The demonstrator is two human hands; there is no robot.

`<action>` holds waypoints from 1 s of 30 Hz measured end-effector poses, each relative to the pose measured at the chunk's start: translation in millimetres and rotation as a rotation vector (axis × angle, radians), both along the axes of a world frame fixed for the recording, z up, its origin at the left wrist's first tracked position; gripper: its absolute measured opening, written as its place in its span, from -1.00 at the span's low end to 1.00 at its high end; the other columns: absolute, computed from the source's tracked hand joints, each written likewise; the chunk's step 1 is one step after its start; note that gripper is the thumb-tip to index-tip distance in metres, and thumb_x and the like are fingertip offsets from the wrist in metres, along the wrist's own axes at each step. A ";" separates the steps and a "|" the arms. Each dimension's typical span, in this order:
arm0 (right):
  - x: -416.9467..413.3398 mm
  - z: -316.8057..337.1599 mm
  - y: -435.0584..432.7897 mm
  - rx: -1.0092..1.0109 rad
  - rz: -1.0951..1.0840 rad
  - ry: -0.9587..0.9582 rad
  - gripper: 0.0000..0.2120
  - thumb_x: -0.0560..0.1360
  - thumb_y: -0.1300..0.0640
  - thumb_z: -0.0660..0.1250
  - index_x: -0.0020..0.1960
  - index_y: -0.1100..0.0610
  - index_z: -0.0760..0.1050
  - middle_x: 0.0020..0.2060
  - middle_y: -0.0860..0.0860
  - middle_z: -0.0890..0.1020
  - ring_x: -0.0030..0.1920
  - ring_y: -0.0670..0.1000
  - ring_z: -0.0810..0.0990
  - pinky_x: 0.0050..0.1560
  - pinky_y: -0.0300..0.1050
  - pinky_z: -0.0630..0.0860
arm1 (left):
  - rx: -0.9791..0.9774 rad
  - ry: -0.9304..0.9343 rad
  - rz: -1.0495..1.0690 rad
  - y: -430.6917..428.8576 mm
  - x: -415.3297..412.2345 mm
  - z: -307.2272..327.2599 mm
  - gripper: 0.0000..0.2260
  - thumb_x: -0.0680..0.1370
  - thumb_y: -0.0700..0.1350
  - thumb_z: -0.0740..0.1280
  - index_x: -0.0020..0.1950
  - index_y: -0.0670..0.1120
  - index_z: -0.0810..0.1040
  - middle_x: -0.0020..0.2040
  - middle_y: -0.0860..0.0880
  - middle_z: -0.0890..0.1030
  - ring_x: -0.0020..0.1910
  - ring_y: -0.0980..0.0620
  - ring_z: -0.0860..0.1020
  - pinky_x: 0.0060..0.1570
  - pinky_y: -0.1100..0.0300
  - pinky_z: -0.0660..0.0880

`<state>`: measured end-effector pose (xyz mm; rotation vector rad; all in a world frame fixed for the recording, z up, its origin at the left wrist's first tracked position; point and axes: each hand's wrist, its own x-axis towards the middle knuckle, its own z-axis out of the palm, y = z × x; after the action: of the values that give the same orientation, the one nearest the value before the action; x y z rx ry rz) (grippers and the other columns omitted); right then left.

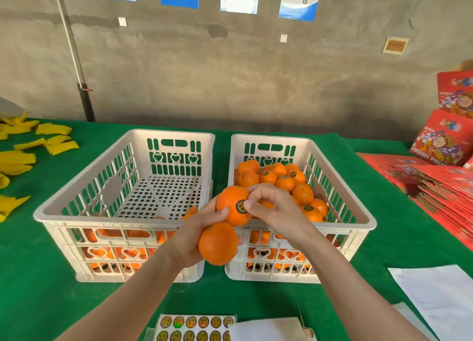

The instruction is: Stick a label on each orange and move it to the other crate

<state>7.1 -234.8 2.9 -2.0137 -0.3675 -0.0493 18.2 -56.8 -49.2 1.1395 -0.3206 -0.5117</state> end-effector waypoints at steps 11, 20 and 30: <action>-4.4 -8.6 -7.0 -0.192 -0.023 -0.268 -0.80 0.43 0.16 0.44 -0.26 0.03 0.43 -0.05 -0.08 0.53 0.07 -0.17 0.46 0.08 -0.13 0.46 | 0.040 -0.049 -0.019 -4.2 -8.5 0.7 -0.41 0.25 0.15 0.56 0.26 0.20 0.51 0.06 -0.11 0.64 -0.18 -0.17 0.65 -0.24 0.01 0.57; -3.2 -22.8 -5.9 0.024 0.110 -0.015 -0.34 0.39 0.01 0.47 0.39 -0.16 0.23 0.30 -0.10 0.38 0.24 -0.07 0.45 0.13 -0.07 0.54 | 0.128 -0.050 -0.093 0.3 7.0 8.1 -0.37 0.25 0.15 0.56 0.29 0.15 0.49 0.09 -0.18 0.63 -0.19 -0.20 0.63 -0.26 0.03 0.57; 74.4 -16.9 -17.3 0.140 -0.176 -0.013 -0.32 0.28 0.04 0.53 0.18 -0.37 0.21 0.04 -0.42 0.35 0.03 -0.34 0.43 -0.15 -0.43 0.41 | 0.058 0.156 0.428 19.0 87.0 15.7 -0.54 0.47 0.11 0.33 0.29 -0.09 0.48 0.04 -0.16 0.67 -0.14 -0.14 0.67 -0.20 0.01 0.60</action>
<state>81.5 -252.1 -14.0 -1.9027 -0.1889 -0.1932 105.2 -37.9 -33.5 1.1758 0.0761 -0.2300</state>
